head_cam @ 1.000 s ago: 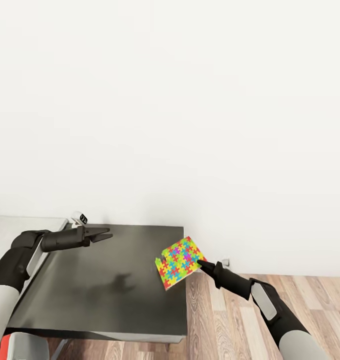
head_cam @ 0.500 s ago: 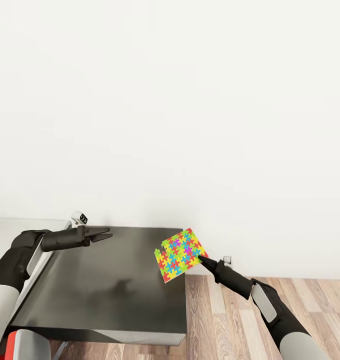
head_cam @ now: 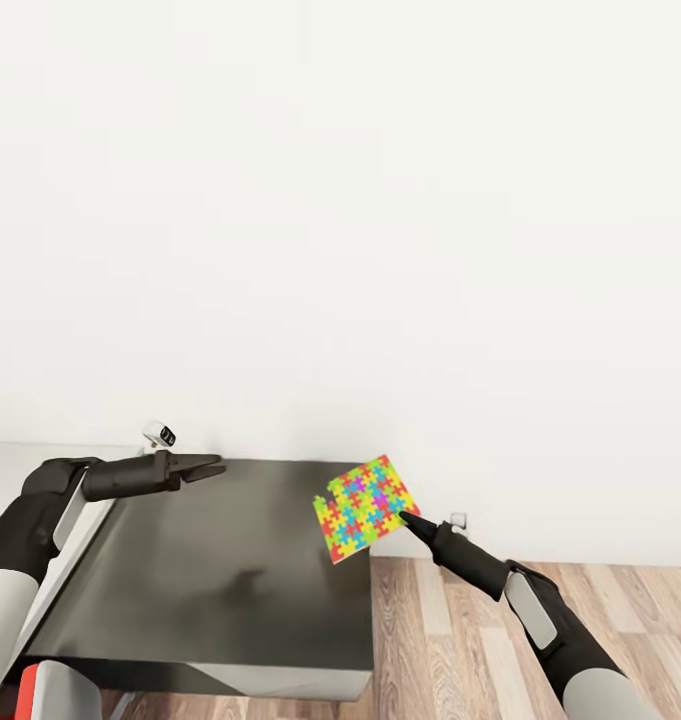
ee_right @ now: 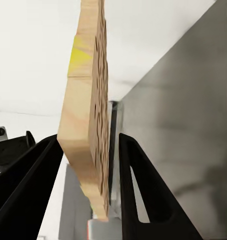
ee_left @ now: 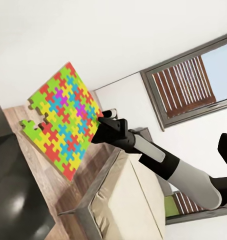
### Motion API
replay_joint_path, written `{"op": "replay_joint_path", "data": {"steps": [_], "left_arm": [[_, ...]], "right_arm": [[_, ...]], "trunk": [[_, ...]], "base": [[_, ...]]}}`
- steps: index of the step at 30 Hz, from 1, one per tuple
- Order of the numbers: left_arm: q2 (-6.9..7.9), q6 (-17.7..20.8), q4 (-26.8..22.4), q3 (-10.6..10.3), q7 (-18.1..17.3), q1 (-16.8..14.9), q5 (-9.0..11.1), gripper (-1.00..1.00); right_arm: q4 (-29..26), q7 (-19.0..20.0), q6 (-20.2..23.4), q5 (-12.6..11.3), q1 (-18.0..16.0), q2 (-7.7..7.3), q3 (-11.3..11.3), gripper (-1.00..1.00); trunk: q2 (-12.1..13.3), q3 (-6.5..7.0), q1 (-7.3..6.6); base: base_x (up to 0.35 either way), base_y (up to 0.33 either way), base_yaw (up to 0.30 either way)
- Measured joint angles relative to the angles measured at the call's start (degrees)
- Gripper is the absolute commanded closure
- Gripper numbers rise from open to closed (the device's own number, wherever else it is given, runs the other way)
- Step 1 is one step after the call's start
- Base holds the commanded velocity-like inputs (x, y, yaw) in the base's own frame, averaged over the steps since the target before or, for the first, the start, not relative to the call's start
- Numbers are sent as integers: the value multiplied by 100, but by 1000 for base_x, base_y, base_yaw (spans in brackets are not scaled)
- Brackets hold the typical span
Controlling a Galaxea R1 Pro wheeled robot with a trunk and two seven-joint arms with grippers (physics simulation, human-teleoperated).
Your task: Put all the toys in the child's room - the three board games (two on the bed and one on the table), the two jigsaw puzzles on the table, and the tennis ball on the table - inside the toy box on the table in the child's room.
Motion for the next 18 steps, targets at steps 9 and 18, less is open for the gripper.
{"op": "replay_joint_path", "data": {"steps": [9,18], "left_arm": [[131,0,-2,8,0,-3,-137,-100],[321,-1,-2,-4,0,-4,-202,-100]], "right_arm": [[-26,131,-297,-5,70,-362,5,100],[-27,691,-764,6,119,-539,-3,100]], "trunk": [[0,86,0],[0,172,0]], "base": [[0,0,0],[0,0,0]]}}
